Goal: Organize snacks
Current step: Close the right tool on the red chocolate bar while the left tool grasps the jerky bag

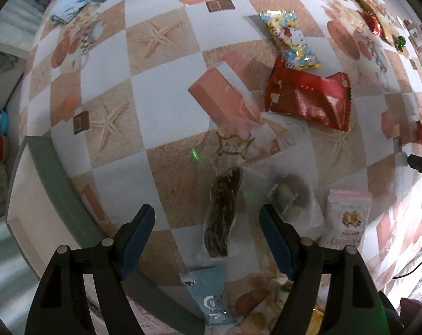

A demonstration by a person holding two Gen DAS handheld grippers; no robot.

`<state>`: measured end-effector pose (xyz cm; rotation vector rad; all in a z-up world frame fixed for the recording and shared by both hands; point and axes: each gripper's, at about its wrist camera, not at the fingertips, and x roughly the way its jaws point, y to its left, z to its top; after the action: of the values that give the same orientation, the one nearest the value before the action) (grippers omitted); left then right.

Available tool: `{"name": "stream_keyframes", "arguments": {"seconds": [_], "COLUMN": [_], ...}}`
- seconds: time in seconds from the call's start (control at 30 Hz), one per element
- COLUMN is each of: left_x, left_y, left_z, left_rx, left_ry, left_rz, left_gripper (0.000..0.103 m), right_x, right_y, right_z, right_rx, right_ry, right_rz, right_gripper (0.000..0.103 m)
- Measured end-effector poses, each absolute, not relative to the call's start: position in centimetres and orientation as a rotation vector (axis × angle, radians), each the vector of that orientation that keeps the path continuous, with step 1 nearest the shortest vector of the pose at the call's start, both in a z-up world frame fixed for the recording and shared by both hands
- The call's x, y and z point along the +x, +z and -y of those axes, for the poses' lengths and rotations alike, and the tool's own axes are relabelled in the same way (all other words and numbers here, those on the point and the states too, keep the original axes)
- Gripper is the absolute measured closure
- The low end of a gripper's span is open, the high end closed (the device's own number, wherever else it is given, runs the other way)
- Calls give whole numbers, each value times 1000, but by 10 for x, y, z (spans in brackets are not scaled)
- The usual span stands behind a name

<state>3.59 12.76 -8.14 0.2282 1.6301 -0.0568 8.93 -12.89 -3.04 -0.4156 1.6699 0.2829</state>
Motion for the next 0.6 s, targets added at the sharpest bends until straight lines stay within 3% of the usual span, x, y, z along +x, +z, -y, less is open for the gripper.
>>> {"name": "stream_keyframes", "arguments": {"seconds": [0.07,0.17,0.23,0.3,0.37,0.43,0.6], "left_x": [42,47,48,49,47,41,34], "left_y": [-86,-91,-92,-94,-89,-85,-81], "left_z": [-127,-124,-124,-130,-132,-130,-137], "left_rx": [222,205,195,168,165,178,132], "left_ry": [-67,-74,-75,-92,-99,-97,-54], "left_rz": [-1631,-1636,-1638,-1637,-1621,-1609,-1596], "left_gripper": [22,22,22,32,49,60,61], "right_x": [88,71,71,64,65,63,51], "right_y": [-30,-32,-27,-22,-21,-19,-12], "right_z": [132,134,132,126,126,128,127], "right_rx": [-408,-386,-376,-363,-336,-266,-74], "right_ry": [280,275,272,257,228,211,187], "right_rz": [-1674,-1665,-1654,-1651,-1659,-1674,-1715], "right_gripper": [12,23,38,66,69,70,74]}}
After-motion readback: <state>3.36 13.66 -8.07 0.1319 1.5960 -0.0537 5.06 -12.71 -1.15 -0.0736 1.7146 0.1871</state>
